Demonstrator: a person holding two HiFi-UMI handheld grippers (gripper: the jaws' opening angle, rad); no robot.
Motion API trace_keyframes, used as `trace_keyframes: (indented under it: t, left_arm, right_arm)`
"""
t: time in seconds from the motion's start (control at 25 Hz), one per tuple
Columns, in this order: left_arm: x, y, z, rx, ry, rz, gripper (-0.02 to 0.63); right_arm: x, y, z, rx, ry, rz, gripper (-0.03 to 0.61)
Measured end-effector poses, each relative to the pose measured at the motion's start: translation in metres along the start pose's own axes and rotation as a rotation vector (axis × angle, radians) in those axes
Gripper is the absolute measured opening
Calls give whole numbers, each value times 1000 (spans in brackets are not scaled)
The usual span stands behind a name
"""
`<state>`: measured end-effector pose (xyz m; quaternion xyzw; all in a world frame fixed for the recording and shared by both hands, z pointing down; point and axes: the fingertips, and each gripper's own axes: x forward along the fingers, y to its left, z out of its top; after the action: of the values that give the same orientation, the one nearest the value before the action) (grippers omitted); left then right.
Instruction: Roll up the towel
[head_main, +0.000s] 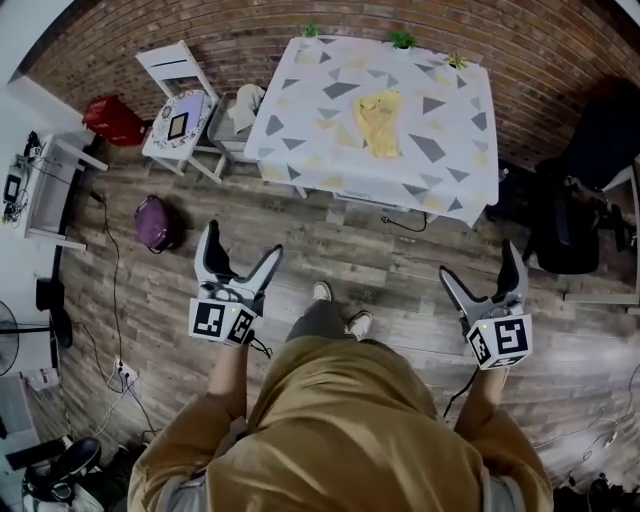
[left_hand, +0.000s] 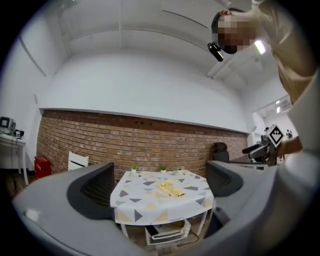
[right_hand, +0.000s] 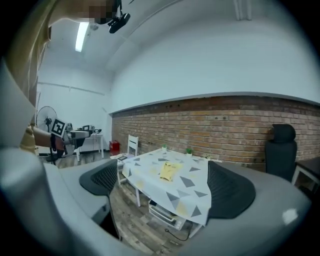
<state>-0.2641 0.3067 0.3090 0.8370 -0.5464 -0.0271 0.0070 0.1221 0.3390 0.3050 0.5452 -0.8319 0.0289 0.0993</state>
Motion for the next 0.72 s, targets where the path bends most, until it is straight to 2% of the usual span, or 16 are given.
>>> trace_keyframes:
  t: [0.16,0.32,0.44,0.52,0.64,0.72]
  left_arm:
    - [-3,3,-22,20,56,21,600]
    - [20,13,-37,0,65,22,600]
    - [54,19,-41,10,57,-1,600]
    - [82,27,-37,34,42,-21,598]
    - [126,45,-41,26,33,-53,598]
    - [157,59,-51,-10,48,-73,598]
  right_arm:
    - [25,15,-13,9,14,32,537]
    - [57,25,-15,21,18,73,537]
    - [90,47,-13,87,31,165,535]
    - [119,65,-13,66,50,211,535]
    - [168,71,-9,-13,72,217,535]
    - [199,62,-3,-2,82,213,535]
